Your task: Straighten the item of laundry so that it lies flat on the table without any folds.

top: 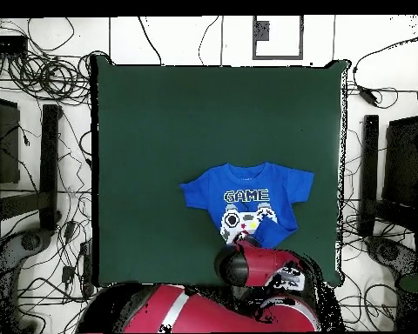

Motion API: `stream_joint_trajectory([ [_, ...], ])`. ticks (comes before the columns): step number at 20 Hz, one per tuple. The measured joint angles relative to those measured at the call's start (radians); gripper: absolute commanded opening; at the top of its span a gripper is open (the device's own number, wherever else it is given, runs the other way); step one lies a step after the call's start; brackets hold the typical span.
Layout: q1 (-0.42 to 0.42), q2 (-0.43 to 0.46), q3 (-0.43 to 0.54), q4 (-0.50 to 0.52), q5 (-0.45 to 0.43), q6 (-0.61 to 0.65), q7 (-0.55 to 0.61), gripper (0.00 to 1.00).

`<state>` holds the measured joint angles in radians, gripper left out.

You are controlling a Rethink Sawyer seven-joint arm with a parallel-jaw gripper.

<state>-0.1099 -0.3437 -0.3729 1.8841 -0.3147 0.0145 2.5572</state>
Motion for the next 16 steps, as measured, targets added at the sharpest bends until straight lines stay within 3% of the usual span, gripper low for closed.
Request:
stream_joint_trajectory([
  [16, -0.201, -0.016, 0.0, 0.129, -0.149, -0.132, 0.0, 0.0],
])
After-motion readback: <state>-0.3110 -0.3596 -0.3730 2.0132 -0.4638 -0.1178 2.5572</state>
